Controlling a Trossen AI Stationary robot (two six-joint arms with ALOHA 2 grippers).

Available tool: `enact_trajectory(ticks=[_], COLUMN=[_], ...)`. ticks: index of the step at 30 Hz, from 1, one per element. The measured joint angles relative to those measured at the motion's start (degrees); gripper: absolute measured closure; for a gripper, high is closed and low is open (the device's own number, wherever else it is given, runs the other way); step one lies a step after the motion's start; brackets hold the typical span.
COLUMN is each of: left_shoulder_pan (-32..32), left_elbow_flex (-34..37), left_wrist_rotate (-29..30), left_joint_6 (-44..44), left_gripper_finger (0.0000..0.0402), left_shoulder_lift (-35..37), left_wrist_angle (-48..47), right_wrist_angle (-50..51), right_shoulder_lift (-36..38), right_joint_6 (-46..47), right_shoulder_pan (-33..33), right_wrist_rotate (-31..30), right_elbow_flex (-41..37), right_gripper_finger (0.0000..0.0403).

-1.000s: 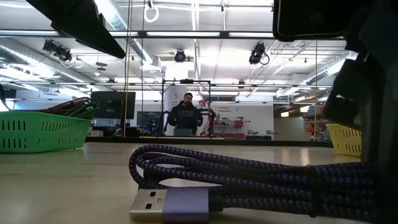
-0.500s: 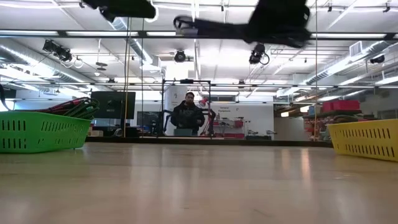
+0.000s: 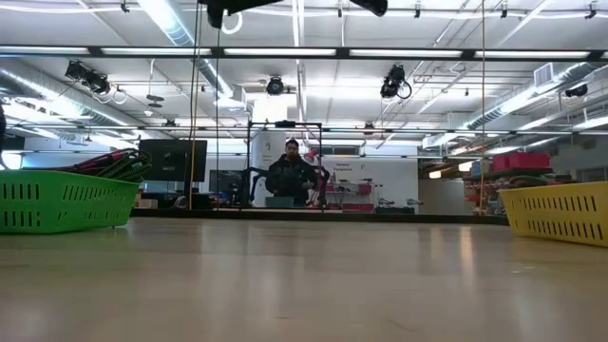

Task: Pick & Place USB Port
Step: Put the purple black charger cable into the green bin

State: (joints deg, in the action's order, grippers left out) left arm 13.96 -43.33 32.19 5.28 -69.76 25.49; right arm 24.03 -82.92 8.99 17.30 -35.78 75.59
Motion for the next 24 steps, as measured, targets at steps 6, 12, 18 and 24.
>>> enact_trajectory(ticks=[6, 12, 18, 24], left_shoulder_pan=[-7.4, -12.7, -15.9, -17.8], left_elbow_flex=[0.0, 0.0, 0.0, 0.0], left_wrist_rotate=[-13.7, -22.5, -29.1, -29.9], left_joint_6=[-1.5, -4.3, -6.5, -7.6], left_gripper_finger=[0.0328, 0.0307, 0.0261, 0.0236], left_shoulder_lift=[0.0, 0.0, 0.0, 0.0], left_wrist_angle=[7.4, 12.2, 16.7, 18.2], right_wrist_angle=[-6.7, -15.5, -18.4, -20.4], right_shoulder_lift=[1.6, 0.9, -0.1, -0.8], right_joint_6=[-9.8, -16.3, -18.5, -20.0], right_shoulder_pan=[-2.6, -6.1, -9.0, -10.9], right_wrist_rotate=[2.2, 9.0, 12.9, 14.5], right_elbow_flex=[0.0, 0.1, 0.0, 0.1], right_gripper_finger=[0.0397, 0.0397, 0.0397, 0.0397])
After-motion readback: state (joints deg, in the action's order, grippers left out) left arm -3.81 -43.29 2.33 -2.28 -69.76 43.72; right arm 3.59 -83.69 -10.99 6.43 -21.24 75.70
